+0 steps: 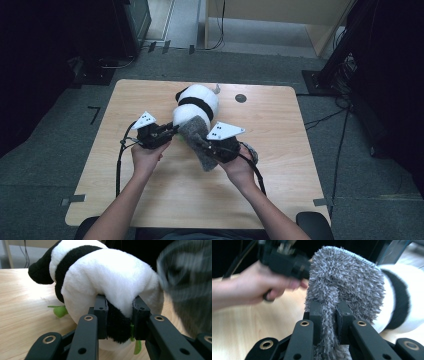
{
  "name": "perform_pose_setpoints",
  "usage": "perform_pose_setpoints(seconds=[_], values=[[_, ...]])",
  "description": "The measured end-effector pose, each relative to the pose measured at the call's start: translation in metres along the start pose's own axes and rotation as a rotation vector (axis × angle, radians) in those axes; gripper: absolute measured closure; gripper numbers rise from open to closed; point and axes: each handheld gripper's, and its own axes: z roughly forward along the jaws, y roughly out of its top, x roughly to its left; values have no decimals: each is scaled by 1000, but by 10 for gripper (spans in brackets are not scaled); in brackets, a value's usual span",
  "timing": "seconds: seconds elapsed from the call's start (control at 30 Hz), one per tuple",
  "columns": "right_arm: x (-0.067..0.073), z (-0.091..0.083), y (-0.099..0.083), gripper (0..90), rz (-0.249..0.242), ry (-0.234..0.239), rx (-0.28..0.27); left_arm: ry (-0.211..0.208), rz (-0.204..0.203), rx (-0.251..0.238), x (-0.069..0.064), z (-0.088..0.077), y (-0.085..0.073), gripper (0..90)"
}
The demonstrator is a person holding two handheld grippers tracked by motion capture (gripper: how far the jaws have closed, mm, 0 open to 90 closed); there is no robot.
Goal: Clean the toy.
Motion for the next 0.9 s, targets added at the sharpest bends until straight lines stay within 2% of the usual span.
perform_pose_setpoints(seconds=[0.1,0.17,0.3,0.4,0.5,0.63,0.9], values=[[-5,-4,9,795,11,-16,-40,-19,14,4,-6,2,0,715],[-8,-1,11,795,14,-23,-43,-35,17,7,-10,3,0,715],[-7,17,5,795,9,-1,16,-50,33,7,-17,5,0,715],[-5,27,-3,795,12,11,31,-48,34,10,-18,5,0,716],[-4,31,-11,796,20,23,36,-54,20,6,-15,5,-1,716],[-2,37,-20,797,4,34,80,-44,14,-1,-14,3,0,716],[-4,47,-41,797,19,60,171,-30,9,-22,-9,-1,3,715]])
